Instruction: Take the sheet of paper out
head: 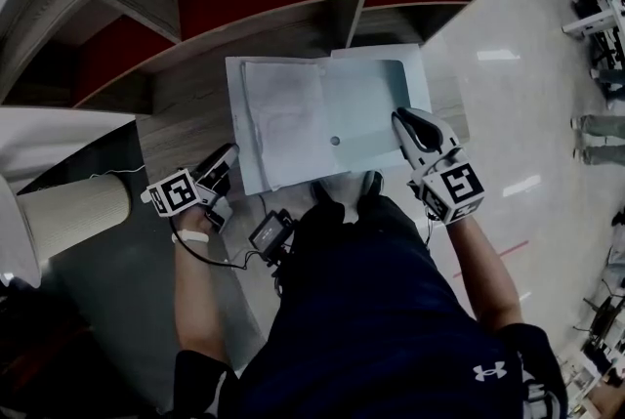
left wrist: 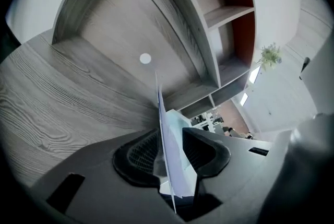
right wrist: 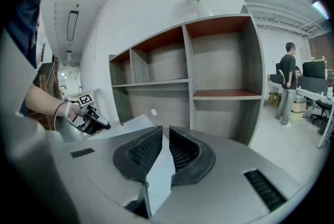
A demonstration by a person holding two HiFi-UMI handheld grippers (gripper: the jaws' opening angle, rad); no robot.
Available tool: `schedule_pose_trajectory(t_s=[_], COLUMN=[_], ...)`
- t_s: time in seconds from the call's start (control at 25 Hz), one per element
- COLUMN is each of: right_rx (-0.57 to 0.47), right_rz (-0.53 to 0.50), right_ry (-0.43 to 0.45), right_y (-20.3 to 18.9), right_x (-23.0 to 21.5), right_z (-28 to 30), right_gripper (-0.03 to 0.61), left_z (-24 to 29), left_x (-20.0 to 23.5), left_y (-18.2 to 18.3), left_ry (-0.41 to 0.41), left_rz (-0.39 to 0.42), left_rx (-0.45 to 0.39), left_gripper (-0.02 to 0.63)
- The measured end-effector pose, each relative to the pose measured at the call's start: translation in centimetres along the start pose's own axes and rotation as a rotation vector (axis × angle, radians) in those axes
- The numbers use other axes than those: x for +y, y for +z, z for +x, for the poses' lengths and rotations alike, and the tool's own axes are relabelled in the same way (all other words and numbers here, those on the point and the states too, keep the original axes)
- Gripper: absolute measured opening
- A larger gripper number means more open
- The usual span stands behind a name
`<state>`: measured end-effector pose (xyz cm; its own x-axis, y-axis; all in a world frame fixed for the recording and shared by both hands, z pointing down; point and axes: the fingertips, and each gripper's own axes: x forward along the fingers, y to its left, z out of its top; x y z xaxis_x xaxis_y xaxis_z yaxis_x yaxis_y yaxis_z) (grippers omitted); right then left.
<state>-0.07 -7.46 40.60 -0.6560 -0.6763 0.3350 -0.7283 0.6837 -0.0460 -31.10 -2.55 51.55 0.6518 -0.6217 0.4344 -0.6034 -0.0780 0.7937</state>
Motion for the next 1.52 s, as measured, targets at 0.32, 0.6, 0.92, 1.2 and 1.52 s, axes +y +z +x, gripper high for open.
schedule_pose_trajectory(t_s=[0.32, 0.6, 0.92, 1.2, 1.52], right_rx=[-0.032, -0.160, -0.337, -0.483, -0.550], right_rz=[0.004, 0.054, -0.037, -0.102, -0.126], right_ry=[0.014, 0.040, 0.045, 0.038, 0.016], right_y=[1.1, 7.4, 15.2, 19.3, 20.5], right_x=[0.2, 1.8, 2.7, 2.9, 1.9], right_z=[-0.5, -1.6, -4.8, -8.8, -12.1], right_gripper=[0.039, 0.018, 0.014, 0.013, 0.013], left_z=[-2.5, -5.0, -7.1, -5.3, -3.9], left_x=[-5.0, -17.7, -30.9, -37.4, -39.6], left_y=[4.3, 8.4, 8.7, 6.8, 4.8], left_ry=[0.044, 0.088, 0.089, 0.054, 0.077], left_rz=[0.178, 0.489, 0.830, 0.856, 0.886], left_rx=[-0.129, -0.386, -0.622, -0.764, -0.775], left_gripper=[0.123, 0.032, 0.025, 0.018, 0.018])
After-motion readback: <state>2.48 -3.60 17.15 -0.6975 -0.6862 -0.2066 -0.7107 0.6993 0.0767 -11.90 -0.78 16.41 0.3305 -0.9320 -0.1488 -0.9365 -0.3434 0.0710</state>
